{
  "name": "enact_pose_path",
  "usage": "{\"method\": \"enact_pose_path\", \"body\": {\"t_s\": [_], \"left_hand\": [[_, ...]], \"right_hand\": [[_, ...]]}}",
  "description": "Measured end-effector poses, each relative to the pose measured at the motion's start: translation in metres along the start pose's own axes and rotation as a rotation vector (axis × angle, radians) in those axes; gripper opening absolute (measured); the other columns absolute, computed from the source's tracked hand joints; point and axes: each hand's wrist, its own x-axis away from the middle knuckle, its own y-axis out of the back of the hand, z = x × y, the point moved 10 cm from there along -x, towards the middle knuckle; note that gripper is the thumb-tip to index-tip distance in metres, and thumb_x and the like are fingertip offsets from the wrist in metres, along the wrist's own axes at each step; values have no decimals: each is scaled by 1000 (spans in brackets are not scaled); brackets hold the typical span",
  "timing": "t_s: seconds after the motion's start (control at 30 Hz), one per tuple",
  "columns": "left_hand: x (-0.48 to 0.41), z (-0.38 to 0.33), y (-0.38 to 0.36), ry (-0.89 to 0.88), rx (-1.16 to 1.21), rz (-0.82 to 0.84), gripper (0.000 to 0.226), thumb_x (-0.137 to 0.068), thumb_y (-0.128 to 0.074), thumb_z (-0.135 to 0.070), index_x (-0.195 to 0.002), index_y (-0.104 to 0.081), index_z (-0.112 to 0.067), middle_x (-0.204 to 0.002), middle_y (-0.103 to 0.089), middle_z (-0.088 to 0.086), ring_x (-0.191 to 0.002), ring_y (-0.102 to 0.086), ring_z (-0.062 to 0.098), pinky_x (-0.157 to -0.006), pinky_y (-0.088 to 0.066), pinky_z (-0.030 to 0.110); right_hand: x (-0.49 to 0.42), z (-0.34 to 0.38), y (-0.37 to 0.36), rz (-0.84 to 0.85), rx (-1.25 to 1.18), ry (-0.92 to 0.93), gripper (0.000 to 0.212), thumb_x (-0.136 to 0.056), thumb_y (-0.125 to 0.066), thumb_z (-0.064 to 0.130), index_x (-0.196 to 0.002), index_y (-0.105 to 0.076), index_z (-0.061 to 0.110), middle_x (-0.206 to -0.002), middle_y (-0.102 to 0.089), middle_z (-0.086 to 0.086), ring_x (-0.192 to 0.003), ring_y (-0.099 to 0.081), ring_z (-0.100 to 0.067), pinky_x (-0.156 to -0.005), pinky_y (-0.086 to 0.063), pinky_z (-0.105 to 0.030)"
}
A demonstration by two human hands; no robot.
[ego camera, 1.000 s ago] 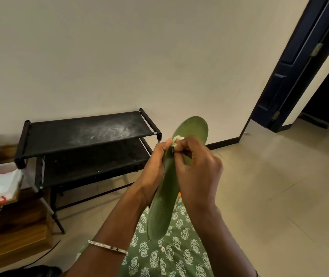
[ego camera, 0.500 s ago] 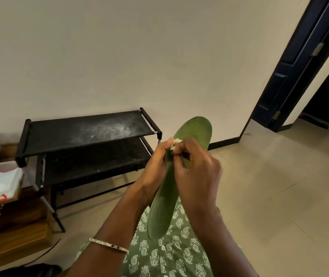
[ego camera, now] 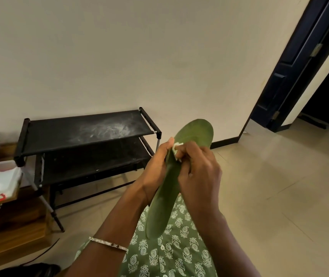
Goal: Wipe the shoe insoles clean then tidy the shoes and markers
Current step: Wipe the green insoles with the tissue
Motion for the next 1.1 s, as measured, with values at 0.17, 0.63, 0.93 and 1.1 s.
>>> {"method": "enact_pose_path", "body": {"t_s": [0.17, 0.63, 0.93, 1.1], "left_hand": [[1, 9, -9, 11, -145, 117, 64, -110, -21, -38, -77, -76, -45, -81, -74, 9, -58, -67, 31, -53, -57, 38], [-9, 9, 1, 34, -51, 110, 61, -97, -31, -60, -104, -74, -17, -89, -67, 26, -58, -67, 36, -47, -56, 34], [-10, 8, 11, -2, -52, 63, 61, -104, -36, -49, -66, -73, -20, -63, -63, 5, -54, -61, 15, -52, -52, 27], [-7, 7, 5, 3, -136, 101, 51, -104, -25, -53, -107, -72, -31, -100, -68, 22, -58, -67, 36, -45, -53, 32]], "right_hand": [[-30, -36, 6, -58, 81, -84, 29, -79, -57, -13, -84, -62, 15, -73, -64, 5, -73, -57, -21, -57, -29, -23], [-20, -31, 6, -41, 86, -25, 22, -82, -61, -10, -82, -63, 12, -78, -69, 4, -79, -58, -19, -63, -28, -15], [5, 3, -6, 47, 34, 144, 14, -88, -56, -2, -84, -65, 8, -80, -69, 1, -82, -55, -19, -65, -39, -21], [-21, -35, 7, -17, 107, -1, 23, -80, -62, -11, -84, -64, 12, -74, -67, 4, -80, -58, -24, -62, -31, -21]]}}
